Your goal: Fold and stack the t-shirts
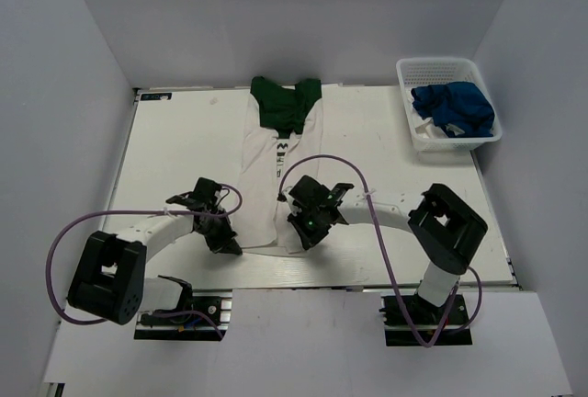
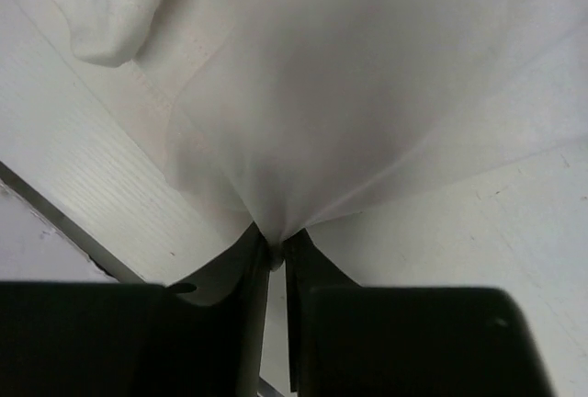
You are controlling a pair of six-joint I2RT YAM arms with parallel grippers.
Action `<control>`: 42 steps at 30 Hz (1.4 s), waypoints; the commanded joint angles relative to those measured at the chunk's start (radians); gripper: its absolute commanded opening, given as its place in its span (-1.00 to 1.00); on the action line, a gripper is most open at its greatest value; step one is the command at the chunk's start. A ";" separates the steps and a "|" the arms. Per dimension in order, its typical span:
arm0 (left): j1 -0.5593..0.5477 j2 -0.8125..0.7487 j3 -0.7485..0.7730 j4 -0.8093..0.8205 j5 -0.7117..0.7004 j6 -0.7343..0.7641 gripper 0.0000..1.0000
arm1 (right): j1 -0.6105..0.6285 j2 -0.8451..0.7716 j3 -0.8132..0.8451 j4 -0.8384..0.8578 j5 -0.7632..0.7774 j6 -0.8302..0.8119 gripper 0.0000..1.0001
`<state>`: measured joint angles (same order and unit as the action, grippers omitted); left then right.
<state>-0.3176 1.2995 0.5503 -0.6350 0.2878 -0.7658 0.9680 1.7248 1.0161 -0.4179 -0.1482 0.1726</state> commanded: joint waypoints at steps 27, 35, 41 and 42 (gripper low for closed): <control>-0.014 0.185 0.592 0.207 -0.262 0.086 -1.00 | -0.165 0.126 0.536 -0.102 0.460 0.087 -1.00; -0.014 0.398 0.842 0.209 -0.317 0.151 -1.00 | -0.259 0.243 0.706 -0.108 0.371 0.044 -1.00; -0.005 0.517 0.971 0.209 -0.329 0.174 -1.00 | -0.307 0.328 0.785 -0.119 0.322 0.031 -1.00; -0.005 0.536 0.982 0.209 -0.340 0.174 -1.00 | -0.313 0.335 0.802 -0.113 0.320 0.031 -1.00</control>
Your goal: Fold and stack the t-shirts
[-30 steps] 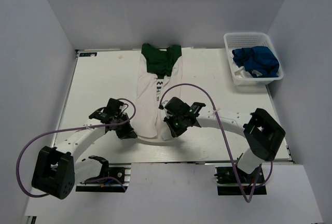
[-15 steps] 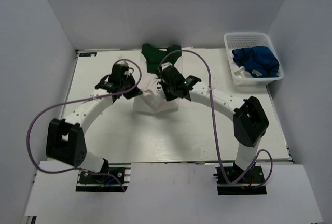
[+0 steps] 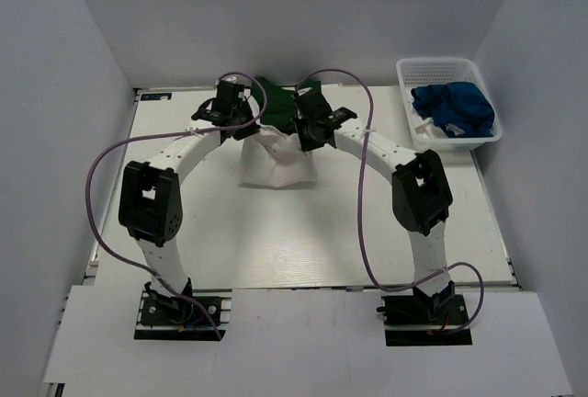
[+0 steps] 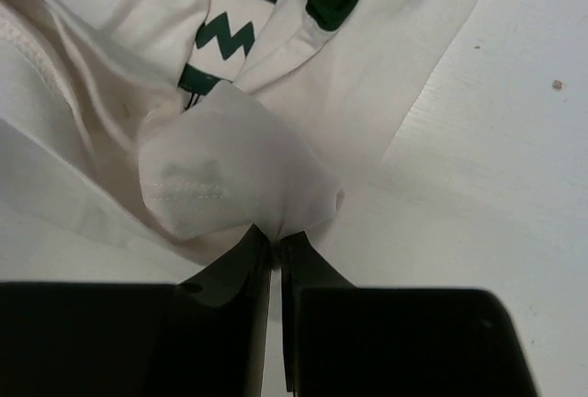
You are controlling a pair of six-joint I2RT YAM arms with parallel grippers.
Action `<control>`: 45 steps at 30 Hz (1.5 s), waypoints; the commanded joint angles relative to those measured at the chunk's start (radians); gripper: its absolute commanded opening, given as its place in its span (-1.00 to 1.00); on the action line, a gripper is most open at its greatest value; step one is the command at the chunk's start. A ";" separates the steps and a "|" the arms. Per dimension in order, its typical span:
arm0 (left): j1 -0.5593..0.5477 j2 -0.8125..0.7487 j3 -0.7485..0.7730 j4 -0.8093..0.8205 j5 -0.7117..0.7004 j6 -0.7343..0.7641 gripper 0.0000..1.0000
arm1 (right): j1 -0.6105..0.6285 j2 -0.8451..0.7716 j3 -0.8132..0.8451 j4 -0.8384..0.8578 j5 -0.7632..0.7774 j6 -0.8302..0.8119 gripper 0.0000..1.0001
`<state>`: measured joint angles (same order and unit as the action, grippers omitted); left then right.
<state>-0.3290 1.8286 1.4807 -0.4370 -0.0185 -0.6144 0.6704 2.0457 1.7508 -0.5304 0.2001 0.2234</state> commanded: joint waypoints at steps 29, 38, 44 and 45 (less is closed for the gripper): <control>0.036 0.232 0.374 -0.048 -0.008 0.031 0.99 | -0.127 0.025 0.073 0.077 -0.153 0.050 0.80; 0.036 -0.217 -0.167 -0.008 -0.104 0.031 0.99 | -0.074 -0.101 -0.172 0.253 -0.399 -0.018 0.80; 0.036 -0.391 -0.330 -0.092 -0.127 -0.031 0.99 | -0.071 0.068 -0.051 0.374 -0.444 0.036 0.80; 0.036 -0.408 -0.342 -0.101 -0.127 -0.031 0.99 | -0.074 0.089 -0.016 0.388 -0.444 0.042 0.80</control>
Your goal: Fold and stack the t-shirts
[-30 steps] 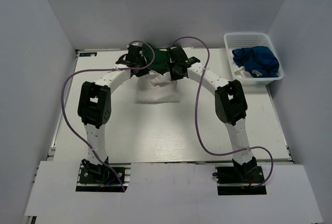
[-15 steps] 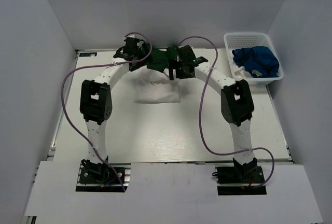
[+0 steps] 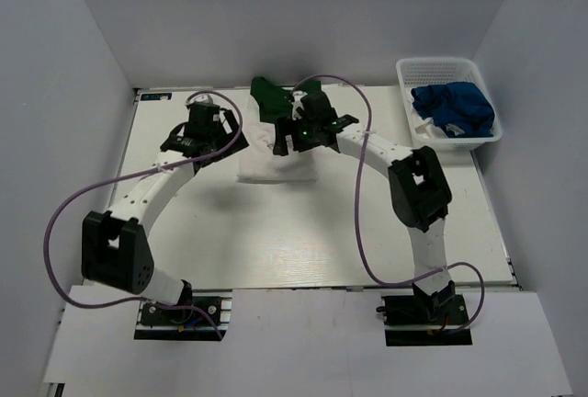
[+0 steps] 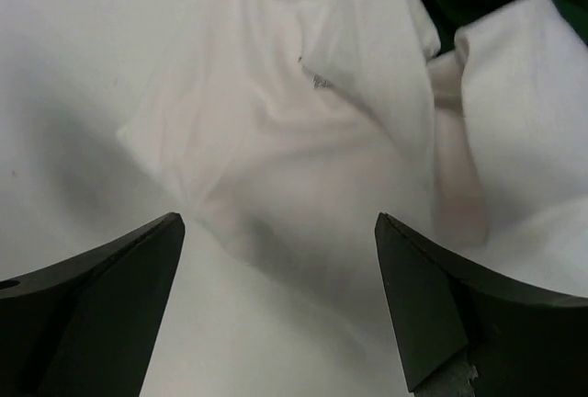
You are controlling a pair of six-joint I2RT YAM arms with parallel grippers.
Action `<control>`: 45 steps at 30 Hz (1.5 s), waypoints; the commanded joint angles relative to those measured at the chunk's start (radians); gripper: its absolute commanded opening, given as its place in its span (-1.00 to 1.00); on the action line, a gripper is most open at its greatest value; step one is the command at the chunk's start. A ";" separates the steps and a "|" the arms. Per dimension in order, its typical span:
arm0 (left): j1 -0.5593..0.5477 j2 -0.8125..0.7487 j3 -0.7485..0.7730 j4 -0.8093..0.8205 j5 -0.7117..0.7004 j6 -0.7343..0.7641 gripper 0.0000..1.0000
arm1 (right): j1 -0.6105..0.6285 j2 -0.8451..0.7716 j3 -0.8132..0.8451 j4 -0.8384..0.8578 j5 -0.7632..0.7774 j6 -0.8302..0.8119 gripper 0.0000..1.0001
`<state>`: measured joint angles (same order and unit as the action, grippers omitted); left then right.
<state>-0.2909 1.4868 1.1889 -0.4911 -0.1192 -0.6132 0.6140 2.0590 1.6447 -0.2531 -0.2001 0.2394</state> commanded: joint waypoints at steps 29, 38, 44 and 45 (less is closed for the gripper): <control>-0.021 0.032 -0.130 0.028 0.164 -0.037 0.99 | -0.166 -0.125 -0.035 0.201 0.060 0.098 0.80; -0.048 0.203 -0.089 0.120 0.280 -0.049 0.99 | -0.226 -0.204 -0.250 0.101 0.195 0.136 0.80; -0.082 0.337 -0.012 0.169 0.312 -0.059 0.85 | -0.292 -0.165 -0.315 0.116 0.085 0.175 0.80; -0.082 0.372 0.009 0.169 0.312 -0.068 0.81 | -0.296 -0.162 -0.324 0.123 0.070 0.182 0.80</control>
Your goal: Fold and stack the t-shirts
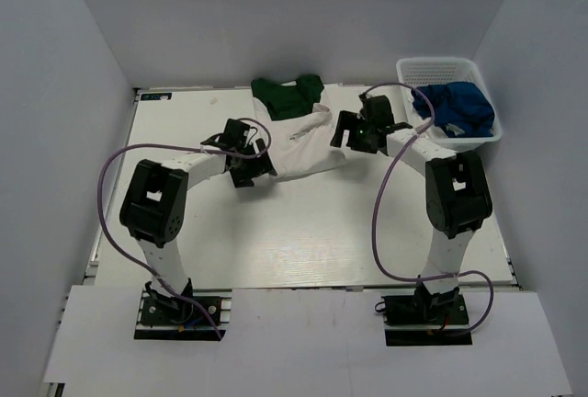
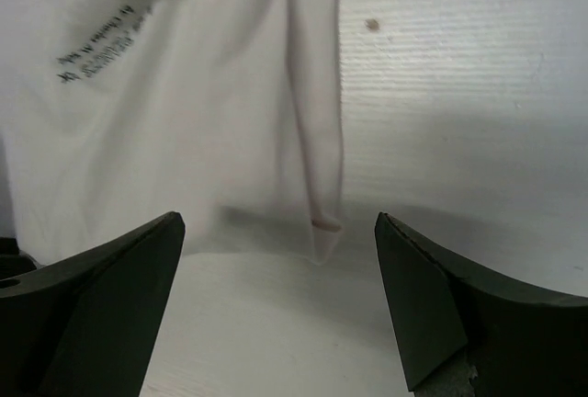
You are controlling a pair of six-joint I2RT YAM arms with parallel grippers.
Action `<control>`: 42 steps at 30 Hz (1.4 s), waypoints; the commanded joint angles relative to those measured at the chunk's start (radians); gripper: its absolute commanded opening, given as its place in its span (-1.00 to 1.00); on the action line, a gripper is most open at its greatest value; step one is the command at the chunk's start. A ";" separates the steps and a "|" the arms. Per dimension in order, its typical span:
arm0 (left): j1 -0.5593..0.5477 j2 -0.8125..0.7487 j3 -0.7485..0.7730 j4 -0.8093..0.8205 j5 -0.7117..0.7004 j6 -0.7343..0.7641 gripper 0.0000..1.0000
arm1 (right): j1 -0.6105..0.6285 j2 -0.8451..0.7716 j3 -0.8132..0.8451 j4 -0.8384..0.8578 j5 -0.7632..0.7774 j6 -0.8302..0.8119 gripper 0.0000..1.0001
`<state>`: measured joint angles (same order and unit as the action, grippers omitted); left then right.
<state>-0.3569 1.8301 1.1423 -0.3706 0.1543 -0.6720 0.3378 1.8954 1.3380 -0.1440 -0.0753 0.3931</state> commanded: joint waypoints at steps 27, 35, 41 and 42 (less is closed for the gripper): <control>-0.105 -0.307 -0.202 -0.126 0.077 -0.023 -1.00 | -0.046 -0.295 -0.485 -0.035 -0.339 0.038 -1.00; -0.125 -0.701 -0.179 -0.372 0.097 -0.014 -1.00 | -0.045 -0.676 -0.455 -0.420 -0.447 -0.033 -1.00; -0.125 -0.744 -0.095 -0.384 0.088 -0.014 -1.00 | -0.051 -0.676 -0.314 -0.425 -0.616 -0.066 -1.00; -0.125 -0.744 -0.081 -0.384 0.076 -0.014 -1.00 | -0.052 -0.642 -0.253 -0.424 -0.623 -0.072 -1.00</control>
<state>-0.4900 1.1030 1.0225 -0.7067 0.2680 -0.7010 0.2981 1.2186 0.9741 -0.5293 -0.6193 0.3656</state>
